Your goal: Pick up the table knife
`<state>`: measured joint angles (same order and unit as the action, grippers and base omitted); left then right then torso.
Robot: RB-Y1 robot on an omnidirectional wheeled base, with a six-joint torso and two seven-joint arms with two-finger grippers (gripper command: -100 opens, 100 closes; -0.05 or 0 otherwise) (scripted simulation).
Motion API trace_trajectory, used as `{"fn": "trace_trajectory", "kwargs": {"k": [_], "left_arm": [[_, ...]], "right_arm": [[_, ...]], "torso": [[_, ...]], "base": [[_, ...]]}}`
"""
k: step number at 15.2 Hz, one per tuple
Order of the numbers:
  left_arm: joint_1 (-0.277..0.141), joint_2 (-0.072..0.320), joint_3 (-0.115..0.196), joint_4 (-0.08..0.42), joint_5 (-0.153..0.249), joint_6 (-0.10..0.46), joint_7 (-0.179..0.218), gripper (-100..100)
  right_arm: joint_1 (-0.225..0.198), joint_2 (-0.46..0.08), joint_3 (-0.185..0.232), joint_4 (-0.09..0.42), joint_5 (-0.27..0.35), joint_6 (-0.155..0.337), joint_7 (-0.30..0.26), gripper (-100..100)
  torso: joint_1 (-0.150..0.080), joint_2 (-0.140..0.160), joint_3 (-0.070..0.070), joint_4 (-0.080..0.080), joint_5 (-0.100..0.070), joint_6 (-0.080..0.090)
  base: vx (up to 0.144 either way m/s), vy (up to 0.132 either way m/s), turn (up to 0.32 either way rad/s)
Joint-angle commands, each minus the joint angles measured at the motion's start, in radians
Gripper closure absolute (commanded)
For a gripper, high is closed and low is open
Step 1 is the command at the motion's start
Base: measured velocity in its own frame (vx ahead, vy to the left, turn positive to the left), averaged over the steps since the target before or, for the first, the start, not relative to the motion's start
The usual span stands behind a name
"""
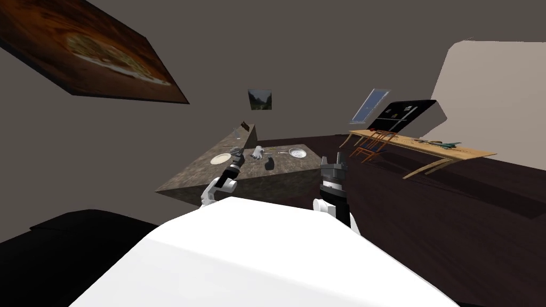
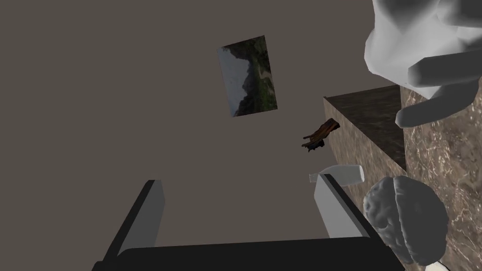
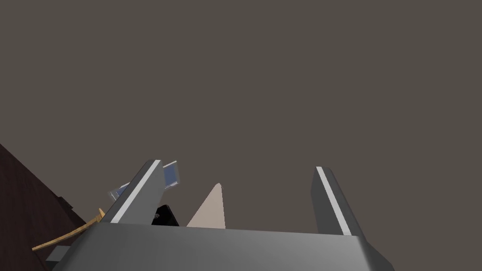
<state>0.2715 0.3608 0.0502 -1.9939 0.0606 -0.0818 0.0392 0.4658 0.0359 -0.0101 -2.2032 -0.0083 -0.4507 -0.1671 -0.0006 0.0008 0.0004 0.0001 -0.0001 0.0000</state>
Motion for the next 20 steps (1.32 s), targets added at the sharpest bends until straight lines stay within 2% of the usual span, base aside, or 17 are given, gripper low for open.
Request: {"fn": "trace_trajectory", "kwargs": {"k": [1,3,4,6,7,9,10,11,13,14,15,16,18,19,20], "left_arm": [[-0.030,0.046,0.011,0.050,0.023,0.050,-0.001,-100],[-0.030,0.046,0.011,0.064,0.023,0.065,-0.001,-100],[-0.056,0.083,0.019,0.115,0.043,0.089,-0.004,-100],[-0.056,0.083,0.019,0.122,0.043,0.119,-0.004,-100],[-0.083,0.121,0.027,0.161,0.063,0.148,-0.008,-100],[-0.083,0.121,0.027,0.182,0.063,0.175,-0.008,-100],[-0.111,0.159,0.034,0.217,0.084,0.209,-0.011,-100],[-0.111,0.159,0.034,0.234,0.084,0.229,-0.011,-100],[-0.111,0.159,0.034,0.243,0.084,0.233,-0.011,-100],[-0.139,0.198,0.042,0.282,0.105,0.281,-0.014,-100],[-0.139,0.198,0.042,0.306,0.105,0.291,-0.014,-100],[-0.168,0.232,0.049,0.335,0.127,0.316,-0.018,-100],[-0.168,0.235,0.049,0.370,0.127,0.351,-0.018,-100],[-0.196,0.273,0.056,0.400,0.149,0.380,-0.021,-100],[-0.196,0.273,0.056,0.422,0.149,0.397,-0.021,-100]], "right_arm": [[0.000,0.000,0.000,0.000,0.000,0.000,0.000,0],[0.000,0.000,0.000,0.000,0.000,0.000,0.000,0],[0.000,0.000,0.000,0.000,0.000,0.000,0.000,0],[0.000,0.000,0.000,0.000,0.000,0.000,0.000,0],[0.000,0.000,0.000,0.000,0.000,0.000,0.000,0],[0.000,0.000,0.000,0.000,0.000,0.000,0.000,0],[0.000,0.000,0.000,0.000,0.000,0.000,0.000,0],[0.000,0.000,0.000,0.000,0.000,0.000,0.000,0],[0.000,0.000,0.000,0.000,0.000,0.000,0.000,0],[0.000,0.000,0.000,0.000,0.000,0.000,0.000,0],[0.000,0.000,0.000,0.000,0.000,0.000,0.000,0],[0.000,0.000,0.000,0.000,0.000,0.000,0.000,0],[0.000,0.000,0.000,0.000,0.000,0.000,0.000,0],[0.000,0.000,0.000,0.000,0.000,0.000,0.000,0],[0.000,0.000,0.000,0.000,0.000,0.000,0.000,0]], "torso": [[0.000,0.000,0.000,0.000,0.000,0.000],[0.000,0.000,0.000,0.000,0.000,0.000],[0.000,0.000,0.000,0.000,0.000,0.000],[0.000,0.000,0.000,0.000,0.000,0.000],[0.000,0.000,0.000,0.000,0.000,0.000],[-0.001,0.000,0.000,0.000,0.000,0.000],[0.000,0.000,0.000,0.000,0.000,0.000],[-0.001,0.000,0.000,0.000,0.000,0.000],[0.000,0.000,0.000,0.000,0.000,0.000],[0.000,0.000,0.000,0.000,0.000,0.000],[0.000,-0.001,0.000,0.000,0.000,0.001],[0.000,-0.001,0.000,0.000,0.000,0.000],[-0.001,0.000,0.000,0.000,0.000,0.000],[-0.001,0.000,0.000,0.000,0.000,0.000],[-0.001,0.000,0.000,0.000,0.000,0.000]], "base": [[-0.019,-0.019,-0.078],[-0.019,-0.015,-0.075],[-0.022,-0.021,-0.097],[-0.018,-0.019,-0.084],[-0.010,-0.021,-0.109],[-0.012,-0.021,-0.086],[-0.012,-0.026,-0.100],[-0.014,-0.027,-0.116],[-0.009,-0.013,-0.025],[-0.006,-0.019,-0.118],[-0.009,-0.023,-0.140],[-0.017,-0.035,-0.171],[-0.012,-0.029,-0.098],[-0.006,-0.030,-0.113],[-0.005,-0.032,-0.129]]}}
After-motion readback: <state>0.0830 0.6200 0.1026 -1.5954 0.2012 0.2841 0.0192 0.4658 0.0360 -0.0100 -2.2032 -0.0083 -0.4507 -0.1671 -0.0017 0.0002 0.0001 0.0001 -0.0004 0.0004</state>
